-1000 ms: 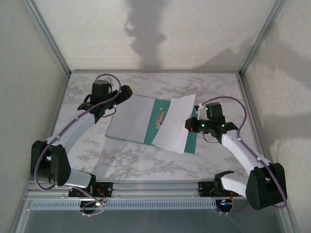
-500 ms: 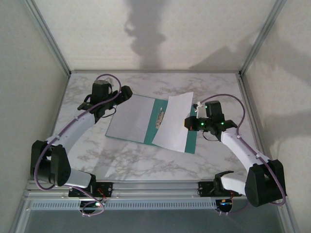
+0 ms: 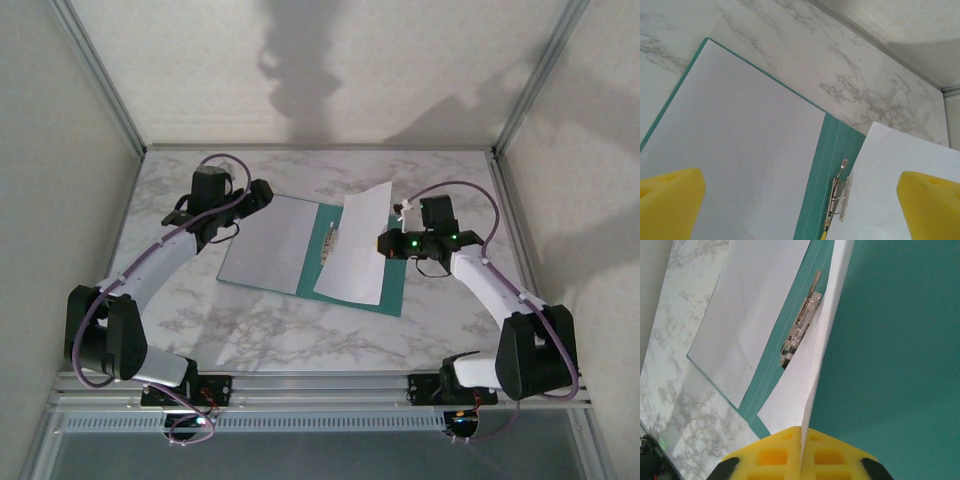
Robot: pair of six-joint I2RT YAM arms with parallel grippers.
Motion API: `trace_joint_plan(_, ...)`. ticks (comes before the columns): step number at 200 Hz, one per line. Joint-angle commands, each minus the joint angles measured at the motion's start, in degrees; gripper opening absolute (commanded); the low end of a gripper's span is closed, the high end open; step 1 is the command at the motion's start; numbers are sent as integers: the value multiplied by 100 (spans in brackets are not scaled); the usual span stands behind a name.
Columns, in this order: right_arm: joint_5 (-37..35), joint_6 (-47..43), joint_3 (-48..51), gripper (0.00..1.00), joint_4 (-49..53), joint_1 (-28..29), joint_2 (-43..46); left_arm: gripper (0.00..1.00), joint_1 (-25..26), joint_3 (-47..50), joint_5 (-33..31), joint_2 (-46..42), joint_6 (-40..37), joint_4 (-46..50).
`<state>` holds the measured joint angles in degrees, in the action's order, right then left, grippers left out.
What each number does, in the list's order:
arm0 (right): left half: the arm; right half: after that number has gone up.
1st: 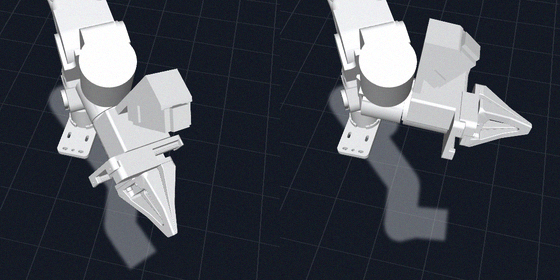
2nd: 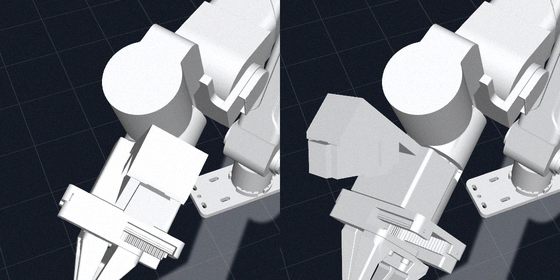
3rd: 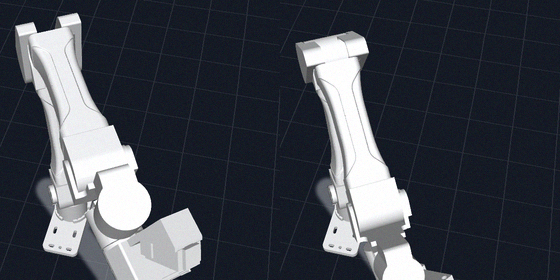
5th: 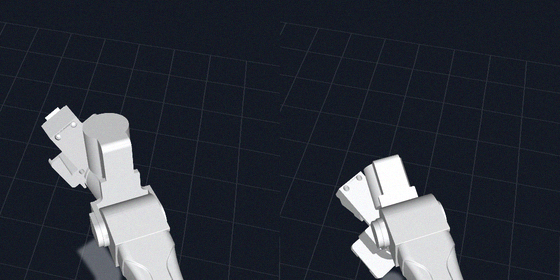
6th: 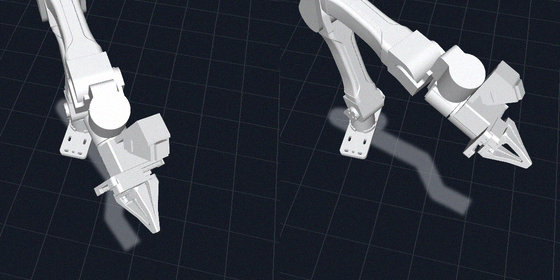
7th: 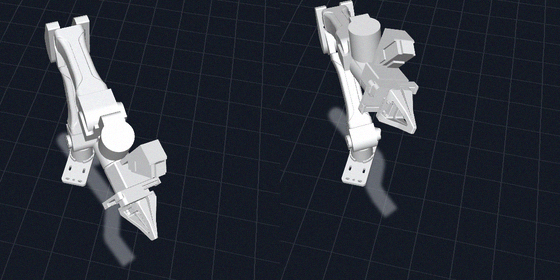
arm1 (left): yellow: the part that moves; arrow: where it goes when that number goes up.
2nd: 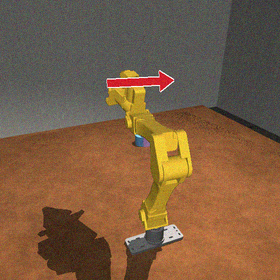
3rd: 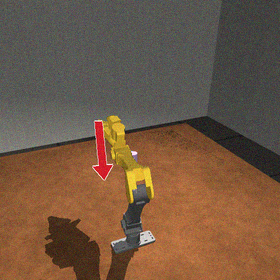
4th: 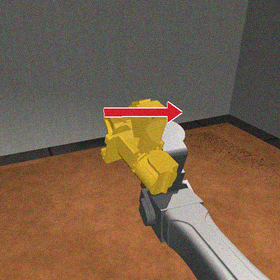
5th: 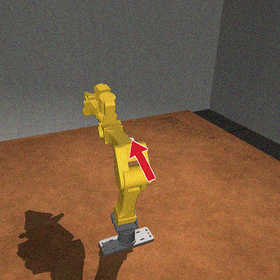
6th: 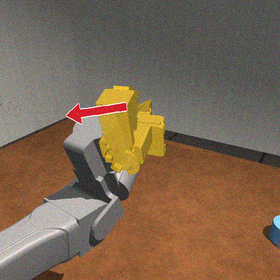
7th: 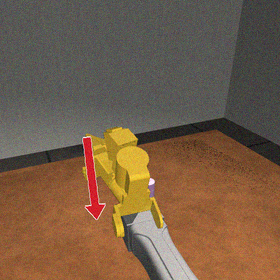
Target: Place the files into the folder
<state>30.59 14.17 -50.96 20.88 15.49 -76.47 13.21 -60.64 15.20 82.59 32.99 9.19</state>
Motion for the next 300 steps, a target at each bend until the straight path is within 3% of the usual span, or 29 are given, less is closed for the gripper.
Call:
trace_joint_plan(1,298,-213,-288,5,279,-80,-195,98,50,-123,-26,63,-126,97)
trace_joint_plan(96,1109,-442,-555,5,601,-434,-686,99,50,-167,-52,164,-188,178)
trace_joint_plan(170,1134,-292,-582,8,464,-493,-1022,99,50,-193,-88,177,-214,230)
trace_joint_plan(192,1046,-273,-616,14,546,-520,-1071,99,50,-201,-88,175,-214,237)
trace_joint_plan(237,830,-164,-735,43,724,-547,-1236,99,50,-237,-72,188,-218,259)
trace_joint_plan(300,537,-30,-837,50,797,-599,-1567,99,50,-246,-63,170,-241,300)
